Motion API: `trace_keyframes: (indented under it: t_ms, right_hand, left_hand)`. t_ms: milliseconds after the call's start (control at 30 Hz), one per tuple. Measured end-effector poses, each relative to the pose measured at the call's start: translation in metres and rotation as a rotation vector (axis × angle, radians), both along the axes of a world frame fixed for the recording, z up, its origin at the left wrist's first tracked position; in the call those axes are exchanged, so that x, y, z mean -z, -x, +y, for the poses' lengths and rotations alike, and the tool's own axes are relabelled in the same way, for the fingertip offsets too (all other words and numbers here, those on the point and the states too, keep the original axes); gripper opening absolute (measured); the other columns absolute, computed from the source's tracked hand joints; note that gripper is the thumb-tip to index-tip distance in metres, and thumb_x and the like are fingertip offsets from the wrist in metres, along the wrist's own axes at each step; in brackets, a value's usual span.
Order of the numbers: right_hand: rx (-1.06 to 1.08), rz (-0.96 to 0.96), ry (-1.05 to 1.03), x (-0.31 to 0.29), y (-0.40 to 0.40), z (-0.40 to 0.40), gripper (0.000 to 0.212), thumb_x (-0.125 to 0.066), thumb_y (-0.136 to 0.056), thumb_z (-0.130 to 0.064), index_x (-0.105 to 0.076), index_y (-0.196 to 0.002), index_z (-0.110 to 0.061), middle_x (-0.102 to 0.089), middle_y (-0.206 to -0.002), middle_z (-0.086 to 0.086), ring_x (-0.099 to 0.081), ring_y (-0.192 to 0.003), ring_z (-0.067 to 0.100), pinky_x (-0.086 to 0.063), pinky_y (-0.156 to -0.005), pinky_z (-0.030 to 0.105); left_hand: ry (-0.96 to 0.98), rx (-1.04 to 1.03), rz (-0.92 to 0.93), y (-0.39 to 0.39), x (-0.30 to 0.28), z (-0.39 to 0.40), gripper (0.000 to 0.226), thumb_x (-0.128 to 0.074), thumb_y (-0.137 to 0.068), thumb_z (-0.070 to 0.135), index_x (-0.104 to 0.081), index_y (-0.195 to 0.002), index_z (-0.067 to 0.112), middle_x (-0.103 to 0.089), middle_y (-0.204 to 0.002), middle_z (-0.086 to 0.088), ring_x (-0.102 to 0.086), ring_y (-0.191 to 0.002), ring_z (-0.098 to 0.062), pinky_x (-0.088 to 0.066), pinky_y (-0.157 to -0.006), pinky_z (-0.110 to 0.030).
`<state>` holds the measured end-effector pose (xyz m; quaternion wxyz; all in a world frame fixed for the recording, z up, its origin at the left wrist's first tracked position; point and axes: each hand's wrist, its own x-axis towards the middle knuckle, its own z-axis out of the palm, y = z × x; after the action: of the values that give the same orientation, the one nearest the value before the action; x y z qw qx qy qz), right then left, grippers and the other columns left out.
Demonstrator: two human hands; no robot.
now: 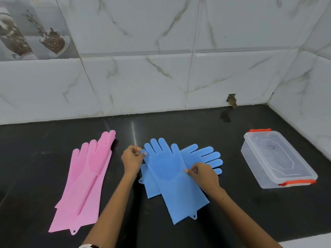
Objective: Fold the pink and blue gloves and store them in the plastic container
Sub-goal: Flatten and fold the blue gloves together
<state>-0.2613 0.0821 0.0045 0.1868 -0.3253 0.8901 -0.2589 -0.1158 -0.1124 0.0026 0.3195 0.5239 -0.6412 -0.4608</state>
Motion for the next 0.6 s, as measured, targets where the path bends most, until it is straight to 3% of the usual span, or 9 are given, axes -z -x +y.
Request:
trace_keyframes:
  t_ms: [67, 167, 333, 400, 533, 600]
  right_hand:
    - [-0.026, 0.042, -0.041, 0.004, 0.000, 0.004, 0.026, -0.065, -0.083, -0.043, -0.063, -0.081, -0.017, -0.062, -0.073, -0.007, -0.059, -0.069, 0.009, -0.041, -0.054, 0.019]
    - [-0.057, 0.109, -0.055, 0.005, 0.000, 0.007, 0.017, -0.070, -0.081, -0.034, -0.067, -0.081, -0.017, -0.063, -0.071, -0.007, -0.061, -0.067, 0.009, -0.047, -0.056, 0.023]
    - [-0.064, 0.116, -0.021, 0.006, -0.004, 0.008, 0.011, -0.072, -0.080, -0.024, -0.069, -0.080, -0.014, -0.068, -0.074, -0.003, -0.062, -0.070, 0.011, -0.054, -0.063, 0.028]
    - [-0.055, 0.073, 0.004, 0.009, -0.005, 0.009, 0.009, -0.073, -0.080, -0.024, -0.070, -0.080, -0.016, -0.069, -0.076, -0.003, -0.063, -0.071, 0.010, -0.053, -0.064, 0.027]
    - [-0.110, -0.243, 0.079, 0.010, -0.015, 0.007, 0.009, -0.075, -0.078, -0.022, -0.069, -0.072, -0.018, -0.070, -0.066, -0.003, -0.067, -0.061, 0.010, -0.056, -0.060, 0.026]
    - [-0.159, -0.187, 0.090, 0.013, -0.022, 0.006, 0.009, -0.073, -0.079, -0.026, -0.070, -0.073, -0.020, -0.070, -0.068, -0.006, -0.065, -0.063, 0.007, -0.056, -0.065, 0.026]
  left_hand:
    - [0.027, 0.010, -0.031, -0.007, 0.012, 0.015, 0.011, -0.071, -0.079, 0.003, -0.060, -0.081, 0.003, -0.064, -0.083, -0.010, -0.058, -0.076, -0.020, -0.052, -0.076, -0.037]
    - [0.025, 0.132, -0.066, -0.011, 0.024, 0.044, 0.020, -0.077, -0.075, 0.007, -0.058, -0.078, 0.002, -0.062, -0.081, -0.012, -0.057, -0.071, -0.022, -0.050, -0.068, -0.032]
    - [0.084, 0.175, -0.123, -0.005, 0.025, 0.069, 0.020, -0.071, -0.072, -0.008, -0.056, -0.074, 0.007, -0.058, -0.080, -0.007, -0.059, -0.070, -0.021, -0.049, -0.066, -0.026]
    - [0.101, 0.179, -0.133, -0.005, 0.023, 0.066, 0.021, -0.060, -0.072, -0.016, -0.058, -0.071, 0.004, -0.060, -0.082, -0.010, -0.061, -0.073, -0.025, -0.050, -0.066, -0.025]
    - [0.169, 0.134, -0.129, -0.019, 0.013, 0.044, 0.027, -0.051, -0.067, -0.020, -0.062, -0.063, 0.005, -0.064, -0.076, -0.013, -0.061, -0.066, -0.025, -0.045, -0.059, -0.019]
    - [0.224, 0.076, -0.157, -0.034, 0.008, 0.029, 0.028, -0.051, -0.068, -0.020, -0.064, -0.066, 0.004, -0.064, -0.076, -0.014, -0.062, -0.068, -0.026, -0.043, -0.061, -0.021]
